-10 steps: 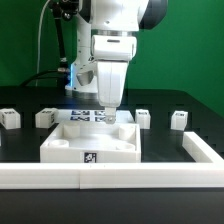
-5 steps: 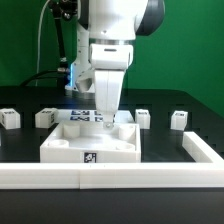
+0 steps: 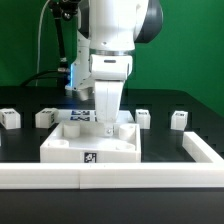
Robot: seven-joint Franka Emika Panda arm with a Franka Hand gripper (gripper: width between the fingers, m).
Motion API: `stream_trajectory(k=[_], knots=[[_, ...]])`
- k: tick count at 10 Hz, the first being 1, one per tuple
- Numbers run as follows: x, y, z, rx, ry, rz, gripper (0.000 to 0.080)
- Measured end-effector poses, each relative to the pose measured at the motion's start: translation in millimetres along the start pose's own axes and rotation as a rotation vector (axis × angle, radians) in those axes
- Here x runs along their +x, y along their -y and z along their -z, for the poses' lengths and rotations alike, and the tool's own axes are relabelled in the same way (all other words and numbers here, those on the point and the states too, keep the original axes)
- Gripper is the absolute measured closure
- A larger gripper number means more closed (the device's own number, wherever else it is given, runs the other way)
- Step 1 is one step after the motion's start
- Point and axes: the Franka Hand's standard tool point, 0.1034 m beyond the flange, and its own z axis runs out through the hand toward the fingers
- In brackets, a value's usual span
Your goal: Assemble one leg
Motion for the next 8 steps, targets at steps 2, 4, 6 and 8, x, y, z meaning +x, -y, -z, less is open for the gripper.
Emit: stream_trajectory(k=[2, 4, 6, 8], knots=[[0.0, 0.0, 0.0, 0.0, 0.0, 0.0, 0.0575], [0.2, -0.6, 0.5, -0.002, -0.001, 0.0, 0.0736], [0.2, -0.8, 0.6, -0.003, -0.001, 0.0, 0.0741], [0.2, -0.8, 0.6, -0.003, -0.001, 0.0, 0.0741]])
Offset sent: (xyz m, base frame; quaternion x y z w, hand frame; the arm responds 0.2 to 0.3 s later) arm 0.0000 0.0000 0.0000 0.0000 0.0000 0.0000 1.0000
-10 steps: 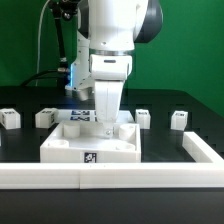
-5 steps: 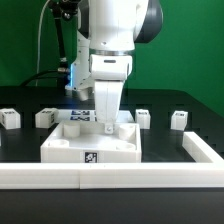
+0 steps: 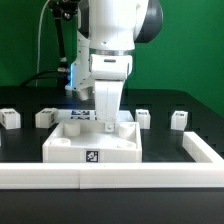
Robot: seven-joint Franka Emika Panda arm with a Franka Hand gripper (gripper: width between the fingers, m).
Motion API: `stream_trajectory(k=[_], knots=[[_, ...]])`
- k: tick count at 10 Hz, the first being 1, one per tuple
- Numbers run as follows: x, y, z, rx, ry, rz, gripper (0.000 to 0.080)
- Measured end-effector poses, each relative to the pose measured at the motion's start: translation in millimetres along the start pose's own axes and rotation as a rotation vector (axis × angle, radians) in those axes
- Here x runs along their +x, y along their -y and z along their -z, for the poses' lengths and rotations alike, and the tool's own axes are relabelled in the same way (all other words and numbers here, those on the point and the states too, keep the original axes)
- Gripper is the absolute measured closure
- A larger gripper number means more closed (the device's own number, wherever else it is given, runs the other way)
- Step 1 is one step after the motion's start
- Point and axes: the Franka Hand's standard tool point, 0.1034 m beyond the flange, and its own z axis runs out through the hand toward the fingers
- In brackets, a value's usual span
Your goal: Assemble one leg
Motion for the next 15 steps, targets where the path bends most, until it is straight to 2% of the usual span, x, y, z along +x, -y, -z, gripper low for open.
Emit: stream_trajectory(k=[3, 5, 9, 13, 15], knots=[[0.0, -0.3, 0.1, -0.001, 0.0, 0.0, 0.0741], [4.3, -10.6, 0.1, -0.01, 0.0, 0.095, 0.074], [55.0, -22.7, 0.2, -0.035, -0.023, 0.101, 0.074], [48.6, -24.5, 0.2, -0.036, -0.022, 0.153, 0.074], [60.1, -24.9, 0.1, -0.048, -0.03, 0.163, 0.074]])
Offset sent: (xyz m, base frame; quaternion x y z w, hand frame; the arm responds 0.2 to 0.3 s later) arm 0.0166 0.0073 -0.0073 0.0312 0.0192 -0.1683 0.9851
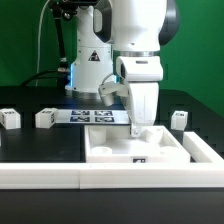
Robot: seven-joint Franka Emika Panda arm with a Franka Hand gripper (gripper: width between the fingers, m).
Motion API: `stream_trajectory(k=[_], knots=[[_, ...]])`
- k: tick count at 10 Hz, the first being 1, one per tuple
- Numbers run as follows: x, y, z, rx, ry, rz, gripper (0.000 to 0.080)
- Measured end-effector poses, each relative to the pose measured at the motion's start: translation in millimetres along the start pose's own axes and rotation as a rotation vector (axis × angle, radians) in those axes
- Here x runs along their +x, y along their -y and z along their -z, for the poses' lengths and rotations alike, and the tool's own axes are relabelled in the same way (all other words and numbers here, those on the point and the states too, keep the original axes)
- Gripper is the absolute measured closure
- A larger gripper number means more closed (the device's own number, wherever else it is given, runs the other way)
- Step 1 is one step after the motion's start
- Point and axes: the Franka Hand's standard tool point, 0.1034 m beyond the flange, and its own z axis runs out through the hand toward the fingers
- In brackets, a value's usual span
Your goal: Assemble one leg
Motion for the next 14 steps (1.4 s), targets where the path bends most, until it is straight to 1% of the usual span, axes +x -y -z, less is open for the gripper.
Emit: stream_trajectory(k=[2, 4, 6, 7, 8, 9, 12, 14], knots=[[8.6, -2.4, -0.3, -0.004, -0.002, -0.018, 0.074], [13.7, -4.7, -0.4, -0.003, -0.001, -0.044, 0.074], [19.4, -11.7, -0.6, 0.006, 0.002, -0.047, 0.074], [22.0, -14.9, -0.4, 0.018, 0.009, -0.047, 0.0739], [22.0, -16.3, 0.1, 0.029, 0.014, -0.044, 0.0739], [21.4, -16.8, 0.4, 0.032, 0.019, -0.043, 0.0739], [20.6, -16.5, 0.2, 0.032, 0.019, -0.045, 0.0732], [20.2, -16.4, 0.2, 0.033, 0.019, -0.046, 0.0372]])
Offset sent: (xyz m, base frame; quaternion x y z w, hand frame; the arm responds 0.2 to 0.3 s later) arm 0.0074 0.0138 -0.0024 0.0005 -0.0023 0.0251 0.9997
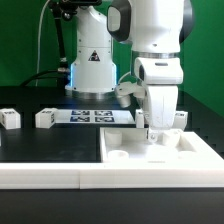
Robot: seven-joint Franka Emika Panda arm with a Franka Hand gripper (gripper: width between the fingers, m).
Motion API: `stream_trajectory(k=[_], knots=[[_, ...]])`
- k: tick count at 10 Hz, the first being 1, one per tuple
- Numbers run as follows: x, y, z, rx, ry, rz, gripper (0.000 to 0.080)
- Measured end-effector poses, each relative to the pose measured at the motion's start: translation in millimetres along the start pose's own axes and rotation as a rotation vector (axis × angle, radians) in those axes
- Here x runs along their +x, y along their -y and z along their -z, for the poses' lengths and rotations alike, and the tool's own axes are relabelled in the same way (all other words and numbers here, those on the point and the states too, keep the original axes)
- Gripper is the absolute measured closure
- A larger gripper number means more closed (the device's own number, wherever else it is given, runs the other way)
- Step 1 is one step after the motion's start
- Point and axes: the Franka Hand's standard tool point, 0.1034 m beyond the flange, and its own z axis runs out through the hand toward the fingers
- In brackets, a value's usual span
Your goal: Assemble one leg
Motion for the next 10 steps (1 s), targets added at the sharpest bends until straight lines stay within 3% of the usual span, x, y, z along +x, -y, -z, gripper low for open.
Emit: stream_trajectory(k=[1, 2, 3, 7, 9, 10], knots=[[-0.1, 0.0, 0.0, 0.0, 0.0, 0.0, 0.0372], [-0.2, 0.0, 0.0, 0.0, 0.0, 0.0, 0.0232], [-0.3, 0.1, -0.1, 0.0, 0.0, -0.001, 0.0167], [0.4, 0.2, 1.9, -0.002, 0.0, -0.017, 0.0153], [7.2, 9.5, 24.1, -0.025, 0.004, -0.129, 0.0151], [10.1, 17.3, 27.5, -0.02, 0.008, -0.188, 0.0151]])
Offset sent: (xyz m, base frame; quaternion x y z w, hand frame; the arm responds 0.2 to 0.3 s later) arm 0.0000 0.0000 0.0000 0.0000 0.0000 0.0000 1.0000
